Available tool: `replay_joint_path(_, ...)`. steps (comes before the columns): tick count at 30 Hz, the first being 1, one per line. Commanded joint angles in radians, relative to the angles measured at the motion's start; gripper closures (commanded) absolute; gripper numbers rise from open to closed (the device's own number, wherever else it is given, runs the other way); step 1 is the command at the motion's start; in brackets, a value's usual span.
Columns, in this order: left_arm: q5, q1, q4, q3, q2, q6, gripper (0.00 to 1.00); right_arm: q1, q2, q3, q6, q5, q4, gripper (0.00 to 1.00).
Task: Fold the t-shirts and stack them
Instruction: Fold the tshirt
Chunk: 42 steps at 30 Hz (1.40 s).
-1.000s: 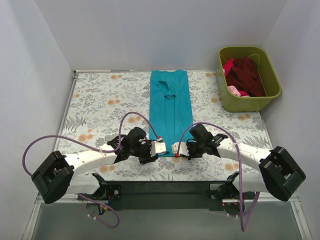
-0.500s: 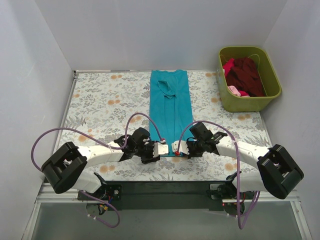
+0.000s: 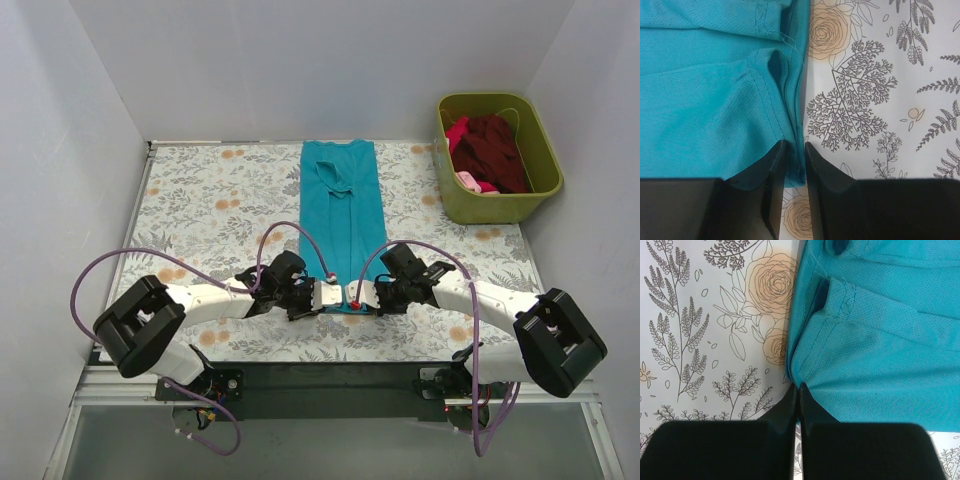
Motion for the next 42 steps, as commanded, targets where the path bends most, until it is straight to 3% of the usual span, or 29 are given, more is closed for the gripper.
replay_joint_path(1,-0.039,-0.003,-0.105,0.003,0.045,0.012,0.8,-0.01,0.012,0.009,-0.004,-0.015,-0.096,0.99)
replay_joint_path(9,-0.022,-0.005,-0.177,0.052,0.037,-0.016,1.0,-0.018,-0.013,0.035,-0.002,-0.018,-0.125,0.99)
replay_joint_path(19,0.134,-0.028,-0.345,0.124,-0.146,-0.114,1.0,-0.008,-0.146,0.081,0.085,-0.106,-0.246,0.99)
replay_joint_path(25,0.15,-0.028,-0.434,0.184,-0.257,-0.186,1.0,-0.008,-0.277,0.136,0.119,-0.083,-0.331,0.99)
replay_joint_path(30,0.154,0.015,-0.443,0.239,-0.214,-0.157,1.0,-0.059,-0.202,0.218,0.087,-0.069,-0.329,0.99)
replay_joint_path(42,0.203,0.256,-0.36,0.412,0.007,0.023,1.0,-0.251,0.073,0.506,-0.12,-0.106,-0.329,0.99)
